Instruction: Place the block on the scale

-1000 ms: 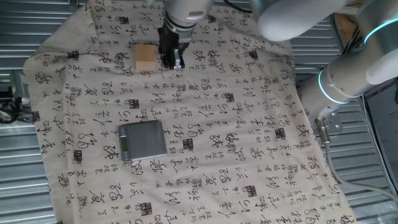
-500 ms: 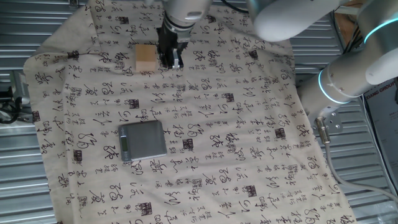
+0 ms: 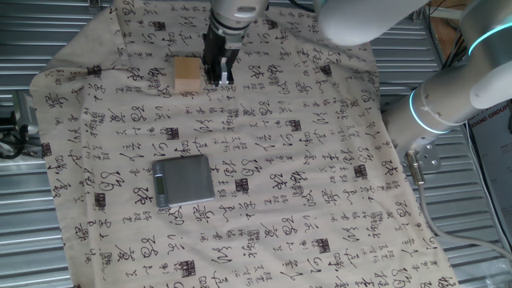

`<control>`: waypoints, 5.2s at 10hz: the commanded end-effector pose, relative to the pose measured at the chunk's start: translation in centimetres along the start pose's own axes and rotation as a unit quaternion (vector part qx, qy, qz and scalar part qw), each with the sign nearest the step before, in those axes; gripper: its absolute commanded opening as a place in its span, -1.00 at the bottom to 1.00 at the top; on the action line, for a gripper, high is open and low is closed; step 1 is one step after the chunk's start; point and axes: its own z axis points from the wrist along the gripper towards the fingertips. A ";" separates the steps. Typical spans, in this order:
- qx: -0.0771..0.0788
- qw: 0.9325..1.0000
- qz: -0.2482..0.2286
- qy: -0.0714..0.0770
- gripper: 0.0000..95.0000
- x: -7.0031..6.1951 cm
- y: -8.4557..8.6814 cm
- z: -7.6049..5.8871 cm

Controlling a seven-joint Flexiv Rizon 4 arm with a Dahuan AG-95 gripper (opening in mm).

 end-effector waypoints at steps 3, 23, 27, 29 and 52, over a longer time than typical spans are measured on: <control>0.004 1.000 0.004 0.004 -1.00 0.2 -0.5 -0.6; 0.040 0.998 0.035 0.022 -1.00 0.3 -0.6 -0.7; 0.046 0.999 0.014 0.013 -1.00 0.3 -0.6 -0.7; 0.042 0.999 0.017 0.016 -1.00 0.3 -0.6 -0.7; 0.000 0.999 0.039 -0.009 -1.00 -2.9 -3.5 2.4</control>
